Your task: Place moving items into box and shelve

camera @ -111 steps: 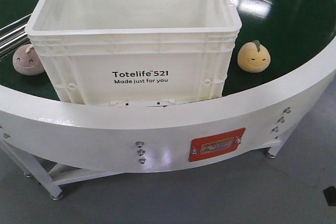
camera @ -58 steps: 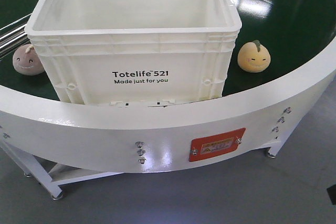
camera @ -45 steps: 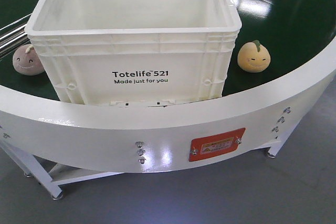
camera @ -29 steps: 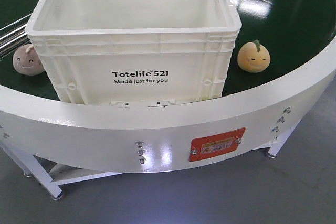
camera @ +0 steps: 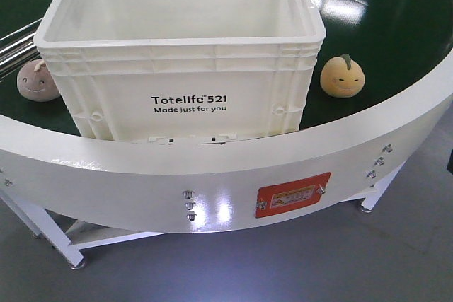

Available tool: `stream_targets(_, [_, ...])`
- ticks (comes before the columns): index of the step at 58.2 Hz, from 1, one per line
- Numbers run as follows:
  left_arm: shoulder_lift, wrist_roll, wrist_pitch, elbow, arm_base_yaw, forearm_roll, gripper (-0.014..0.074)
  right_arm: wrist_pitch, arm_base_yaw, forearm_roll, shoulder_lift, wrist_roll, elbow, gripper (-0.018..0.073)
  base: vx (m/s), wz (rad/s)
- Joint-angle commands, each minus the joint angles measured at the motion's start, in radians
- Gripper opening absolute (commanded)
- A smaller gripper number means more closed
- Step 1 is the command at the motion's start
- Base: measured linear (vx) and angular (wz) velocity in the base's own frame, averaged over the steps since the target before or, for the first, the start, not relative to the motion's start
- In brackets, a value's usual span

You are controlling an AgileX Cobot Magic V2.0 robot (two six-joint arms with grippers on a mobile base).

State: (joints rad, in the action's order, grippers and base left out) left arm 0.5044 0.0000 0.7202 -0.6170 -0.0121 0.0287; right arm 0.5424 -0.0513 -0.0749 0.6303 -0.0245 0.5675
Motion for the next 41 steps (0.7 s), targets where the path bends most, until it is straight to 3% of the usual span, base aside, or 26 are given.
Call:
stream_targets(1, [0.026, -0.015, -0.059, -0.023, -0.004, -0.007, 0.0078, -0.059, 0.001, -0.015, 0.048, 0.014, 0.036, 0.0066, 0.00, 0.00])
stream_targets(5, [0.029, -0.009, -0.059, -0.023, -0.004, -0.007, 0.0186, -0.061, 0.001, -0.009, 0.082, 0.015, 0.036, 0.0160, 0.00, 0.00])
stream_targets(13, [0.029, -0.006, -0.064, -0.023, -0.004, -0.006, 0.0427, -0.090, 0.001, -0.008, 0.142, 0.024, 0.038, 0.0450, 0.00, 0.00])
stream_targets(22, [0.029, -0.006, -0.064, -0.023, -0.004, -0.007, 0.0568, -0.091, 0.001, -0.003, 0.243, 0.013, 0.094, 0.0707, 0.00, 0.00])
stream_targets(31, [0.029, -0.006, -0.058, -0.023, -0.004, -0.007, 0.0584, -0.080, 0.009, -0.002, 0.384, -0.004, 0.202, 0.0718, 0.00, 0.00])
stream_targets(41, [0.029, -0.006, -0.051, -0.023, -0.004, -0.007, 0.0584, -0.013, 0.084, 0.056, 0.575, 0.034, 0.367, 0.0703, 0.00, 0.00])
